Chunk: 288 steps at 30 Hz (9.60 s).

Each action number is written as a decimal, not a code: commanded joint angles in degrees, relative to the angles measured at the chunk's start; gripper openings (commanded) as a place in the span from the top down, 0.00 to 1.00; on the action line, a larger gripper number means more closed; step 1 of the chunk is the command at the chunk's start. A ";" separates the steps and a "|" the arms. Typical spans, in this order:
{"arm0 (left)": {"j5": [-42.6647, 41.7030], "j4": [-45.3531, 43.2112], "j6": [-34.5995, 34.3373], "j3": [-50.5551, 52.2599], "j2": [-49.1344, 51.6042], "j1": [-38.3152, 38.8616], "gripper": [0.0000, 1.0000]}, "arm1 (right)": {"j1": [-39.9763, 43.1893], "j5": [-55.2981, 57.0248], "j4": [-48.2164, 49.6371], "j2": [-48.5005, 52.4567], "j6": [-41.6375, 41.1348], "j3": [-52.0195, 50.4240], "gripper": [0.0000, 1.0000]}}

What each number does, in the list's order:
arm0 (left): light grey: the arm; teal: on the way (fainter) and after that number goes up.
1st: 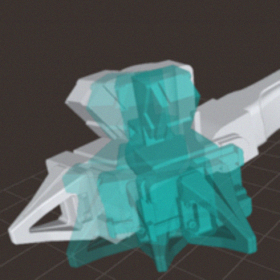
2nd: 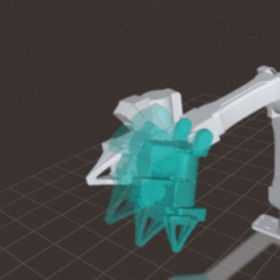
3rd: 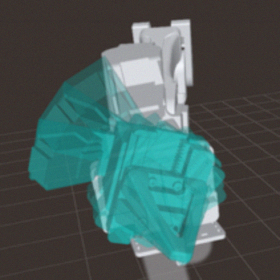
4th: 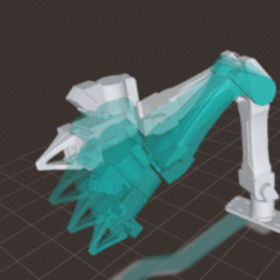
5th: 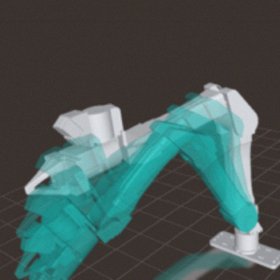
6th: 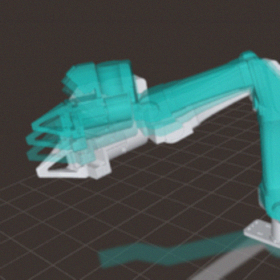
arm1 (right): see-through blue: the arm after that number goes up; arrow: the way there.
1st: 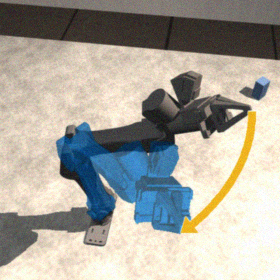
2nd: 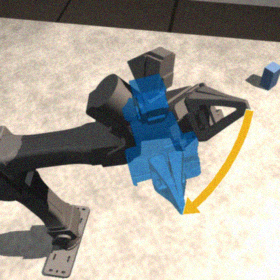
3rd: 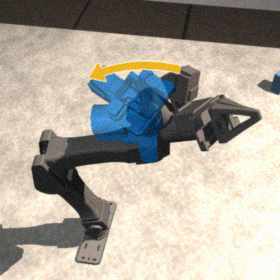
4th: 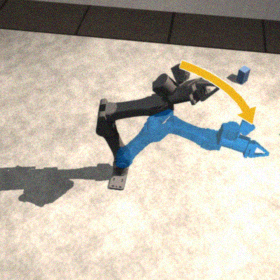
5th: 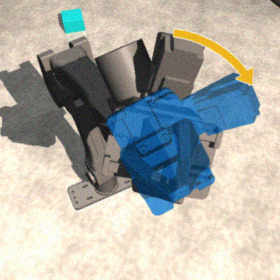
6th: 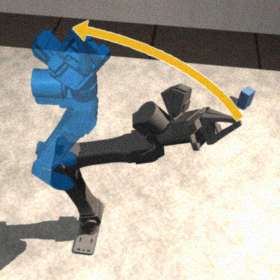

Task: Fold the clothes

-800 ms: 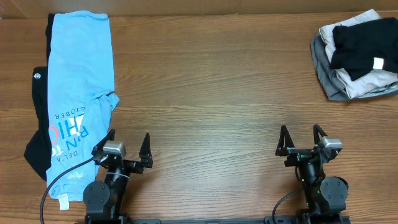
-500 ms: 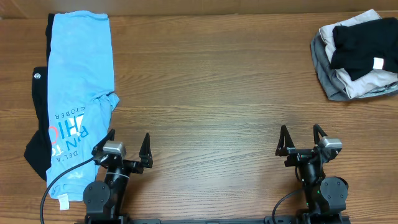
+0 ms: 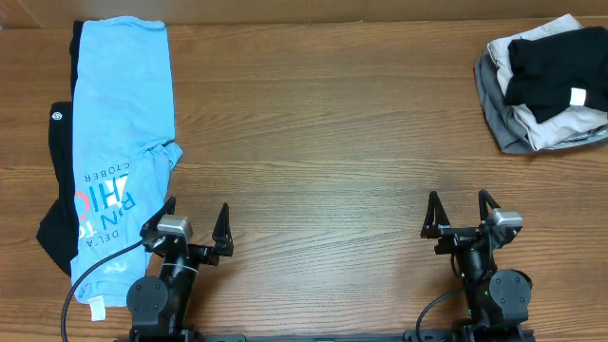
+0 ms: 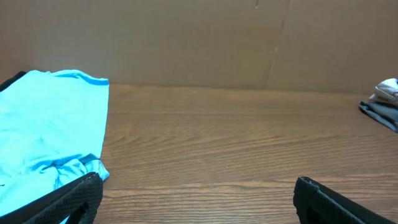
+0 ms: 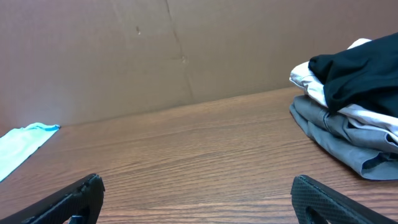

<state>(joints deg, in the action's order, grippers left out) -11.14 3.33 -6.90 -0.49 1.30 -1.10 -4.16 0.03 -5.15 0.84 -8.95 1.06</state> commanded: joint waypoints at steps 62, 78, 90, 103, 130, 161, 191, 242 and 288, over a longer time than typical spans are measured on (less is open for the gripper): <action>-0.57 -2.86 0.52 0.20 0.20 0.37 0.00 | -0.28 -8.61 6.78 -0.68 -0.07 -0.57 0.00; -3.98 11.67 4.59 -19.06 8.13 0.37 0.00 | -0.28 -13.77 1.14 5.60 -0.02 14.27 0.00; -6.71 31.04 8.94 -48.11 39.80 0.37 0.00 | -0.28 -18.60 -10.73 27.50 0.39 29.57 0.00; -6.88 43.12 9.31 -60.15 64.28 0.37 0.00 | -0.28 -25.29 -18.64 53.86 -1.88 40.15 0.00; 29.14 20.90 5.66 -60.17 99.14 -3.78 0.35 | -0.28 -30.05 -15.78 65.68 -1.73 40.15 0.08; 29.00 21.38 3.37 -64.24 103.58 -2.56 0.96 | -0.28 -26.43 -17.68 65.75 -1.75 40.15 0.16; -7.67 20.92 0.39 -86.01 98.31 24.74 0.96 | -0.26 -26.45 -19.43 65.72 -6.12 40.15 0.27; 2.38 47.15 4.83 -101.35 103.27 -3.26 0.00 | -28.85 -2.43 -18.34 93.48 -4.07 51.39 0.24; 2.67 47.98 5.66 -101.13 113.46 -0.72 0.00 | -9.27 6.78 -36.65 102.92 -22.40 53.02 0.23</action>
<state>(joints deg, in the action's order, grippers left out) -8.91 51.05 -2.76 -100.92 114.04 -2.22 -19.25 4.93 -39.75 101.30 -29.21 56.60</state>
